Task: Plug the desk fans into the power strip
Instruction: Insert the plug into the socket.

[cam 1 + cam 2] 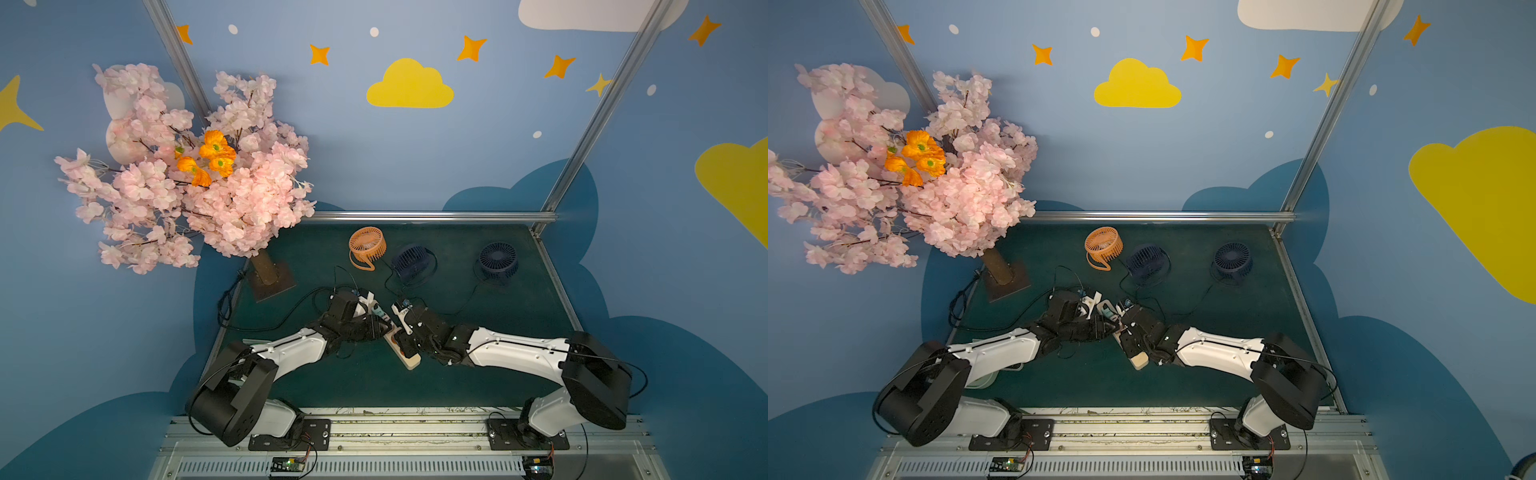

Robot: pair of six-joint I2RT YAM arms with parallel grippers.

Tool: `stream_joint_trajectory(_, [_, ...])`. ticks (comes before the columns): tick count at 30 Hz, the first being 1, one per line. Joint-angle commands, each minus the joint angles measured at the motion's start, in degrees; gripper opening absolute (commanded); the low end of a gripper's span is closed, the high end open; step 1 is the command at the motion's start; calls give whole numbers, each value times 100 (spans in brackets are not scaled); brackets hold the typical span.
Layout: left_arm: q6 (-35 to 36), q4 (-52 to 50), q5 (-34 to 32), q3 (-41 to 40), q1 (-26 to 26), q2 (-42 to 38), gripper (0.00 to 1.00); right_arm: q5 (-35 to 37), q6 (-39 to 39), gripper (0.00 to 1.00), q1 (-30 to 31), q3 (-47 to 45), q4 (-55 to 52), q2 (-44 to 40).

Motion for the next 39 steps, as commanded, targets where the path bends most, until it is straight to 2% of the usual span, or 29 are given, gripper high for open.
stream_joint_trajectory(1, [82,43,-87,5,13,86,37,76,49,0,35,112,186,106])
stream_joint_trajectory(22, [186,-146,-135,58,40,9,34,595,-137,0,177,192,158,-163])
stream_joint_trajectory(39, [216,-191,-116,117,37,-27,32,461,-142,0,183,306,231,141])
